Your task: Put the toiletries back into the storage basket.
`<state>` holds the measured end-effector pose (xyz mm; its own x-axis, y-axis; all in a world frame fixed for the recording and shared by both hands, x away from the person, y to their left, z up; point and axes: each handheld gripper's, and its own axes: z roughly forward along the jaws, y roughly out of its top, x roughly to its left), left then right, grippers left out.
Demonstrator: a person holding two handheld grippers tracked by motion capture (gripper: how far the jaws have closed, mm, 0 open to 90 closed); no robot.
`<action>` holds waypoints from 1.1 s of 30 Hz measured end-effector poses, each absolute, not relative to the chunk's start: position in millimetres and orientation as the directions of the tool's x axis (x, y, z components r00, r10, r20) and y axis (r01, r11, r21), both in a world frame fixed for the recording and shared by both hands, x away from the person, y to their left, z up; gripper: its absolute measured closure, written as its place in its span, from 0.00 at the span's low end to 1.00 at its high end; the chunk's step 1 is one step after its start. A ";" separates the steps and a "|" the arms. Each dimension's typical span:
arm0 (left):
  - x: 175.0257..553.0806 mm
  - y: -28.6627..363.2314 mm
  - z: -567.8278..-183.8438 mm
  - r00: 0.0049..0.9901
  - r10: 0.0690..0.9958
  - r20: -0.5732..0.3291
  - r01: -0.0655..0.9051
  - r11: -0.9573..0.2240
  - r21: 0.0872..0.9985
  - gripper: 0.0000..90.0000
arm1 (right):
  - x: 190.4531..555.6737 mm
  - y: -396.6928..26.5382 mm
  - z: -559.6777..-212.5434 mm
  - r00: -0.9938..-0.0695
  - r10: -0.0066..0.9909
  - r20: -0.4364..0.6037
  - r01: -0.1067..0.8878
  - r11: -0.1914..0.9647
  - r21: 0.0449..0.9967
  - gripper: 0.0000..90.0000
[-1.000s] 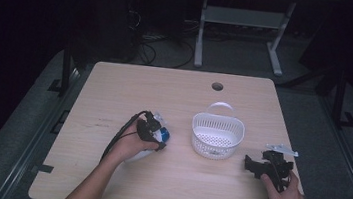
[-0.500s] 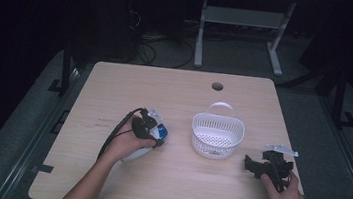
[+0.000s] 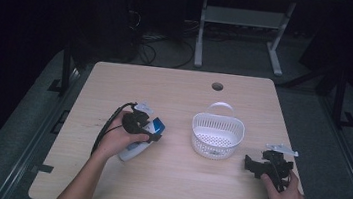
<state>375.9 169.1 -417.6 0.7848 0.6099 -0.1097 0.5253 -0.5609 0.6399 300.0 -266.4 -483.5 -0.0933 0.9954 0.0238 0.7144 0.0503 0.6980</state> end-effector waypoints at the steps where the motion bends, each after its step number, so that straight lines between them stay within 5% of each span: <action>1: 375.8 171.7 -415.9 0.784 0.610 -0.117 0.524 -0.550 0.650 0.39 | 300.2 -266.4 -483.5 -0.093 0.995 0.024 0.714 0.050 0.698 0.00; 33: 370.1 202.7 -383.3 0.825 0.544 -0.150 0.396 -0.369 0.841 0.40 | 300.2 -266.5 -483.6 -0.093 0.995 0.024 0.714 0.050 0.698 0.00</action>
